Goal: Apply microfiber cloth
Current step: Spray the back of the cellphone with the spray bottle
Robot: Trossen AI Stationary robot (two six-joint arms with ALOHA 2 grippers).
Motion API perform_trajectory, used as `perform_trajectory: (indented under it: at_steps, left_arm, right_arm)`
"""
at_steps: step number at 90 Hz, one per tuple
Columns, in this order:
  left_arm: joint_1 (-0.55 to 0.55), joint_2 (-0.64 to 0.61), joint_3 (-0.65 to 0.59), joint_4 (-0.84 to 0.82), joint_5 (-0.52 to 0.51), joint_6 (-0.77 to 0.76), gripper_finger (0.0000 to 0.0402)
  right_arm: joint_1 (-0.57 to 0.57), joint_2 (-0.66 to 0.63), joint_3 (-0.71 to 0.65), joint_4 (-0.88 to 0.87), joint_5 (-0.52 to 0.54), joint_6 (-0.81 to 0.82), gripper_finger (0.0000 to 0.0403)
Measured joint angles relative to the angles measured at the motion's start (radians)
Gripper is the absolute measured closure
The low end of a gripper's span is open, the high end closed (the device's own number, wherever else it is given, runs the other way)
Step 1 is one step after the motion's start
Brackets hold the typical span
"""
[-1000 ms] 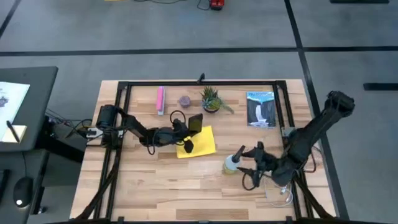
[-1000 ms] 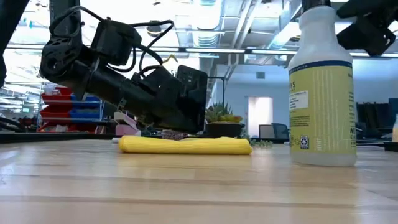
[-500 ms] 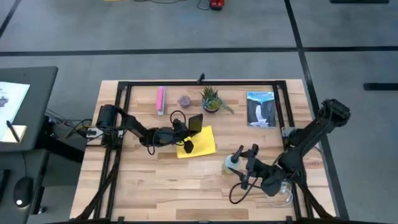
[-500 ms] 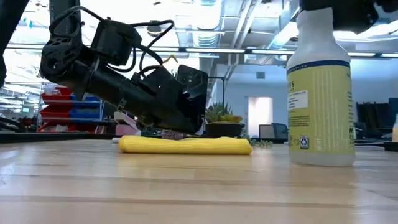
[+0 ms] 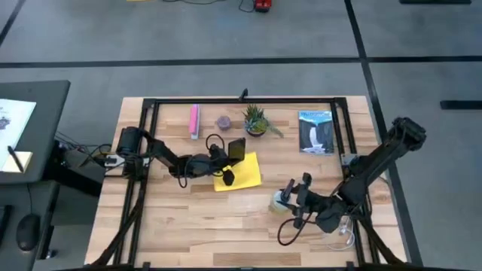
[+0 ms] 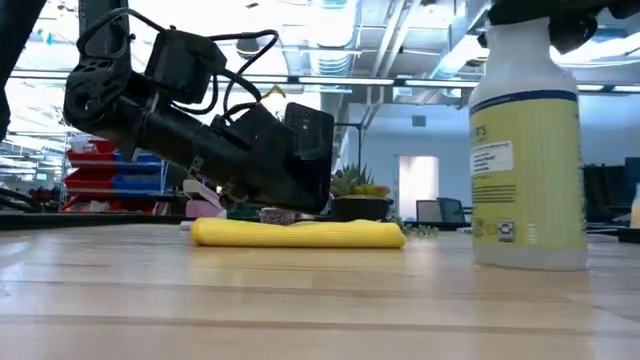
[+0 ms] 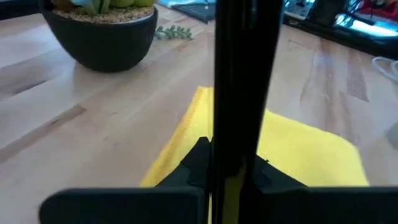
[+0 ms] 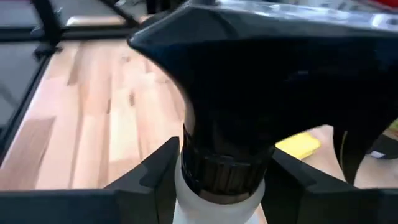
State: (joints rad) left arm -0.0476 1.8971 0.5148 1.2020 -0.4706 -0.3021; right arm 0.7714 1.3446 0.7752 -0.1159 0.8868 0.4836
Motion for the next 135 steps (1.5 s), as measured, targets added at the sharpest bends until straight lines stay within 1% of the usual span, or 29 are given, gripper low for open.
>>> perform_trajectory:
  at_steps: [7,19,28,34,42,64,79,92,102,107,123,135]
  left_arm:
    - [-0.008,0.000,0.000,0.021,0.000,-0.002,0.0391]
    - [-0.015,0.000,0.000,0.042,0.001,-0.002,0.0391]
    - [-0.015,0.000,0.000,0.044,0.000,-0.009,0.0391]
    - [-0.015,0.000,0.000,0.044,0.000,-0.012,0.0391]
    - [-0.015,0.000,0.000,0.046,0.000,-0.013,0.0391]
    - [-0.015,0.000,0.000,0.046,0.000,-0.013,0.0391]
    - [-0.015,0.000,0.000,0.046,0.000,-0.010,0.0391]
    - [-0.015,0.000,0.000,0.049,0.000,-0.010,0.0391]
    - [-0.015,0.000,0.000,0.048,0.000,-0.010,0.0391]
    - [-0.015,0.000,0.000,0.048,0.000,-0.010,0.0391]
    - [-0.015,0.000,0.000,0.048,0.000,-0.009,0.0391]
    - [-0.015,0.000,0.000,0.047,0.000,-0.009,0.0391]
  right_arm:
    - [-0.003,-0.039,-0.013,0.001,-0.093,-0.093,0.0250]
    - [-0.042,-0.088,-0.017,0.020,-0.310,-0.261,0.0250]
    - [-0.097,-0.095,-0.018,0.081,-0.483,-0.366,0.0250]
    - [-0.136,-0.086,-0.018,0.114,-0.551,-0.404,0.0250]
    - [-0.184,-0.059,-0.016,0.133,-0.582,-0.440,0.0250]
    - [-0.283,-0.017,-0.016,0.215,-0.607,-0.543,0.0250]
    - [-0.357,-0.017,-0.017,0.223,-0.677,-0.571,0.0250]
    - [-0.402,-0.014,-0.019,0.246,-0.682,-0.625,0.0250]
    - [-0.431,-0.014,-0.019,0.249,-0.681,-0.619,0.0249]
    - [-0.437,-0.014,-0.019,0.251,-0.681,-0.611,0.0234]
    - [-0.440,-0.015,-0.019,0.250,-0.681,-0.592,0.0170]
    - [-0.438,-0.015,-0.019,0.250,-0.681,-0.592,0.0152]
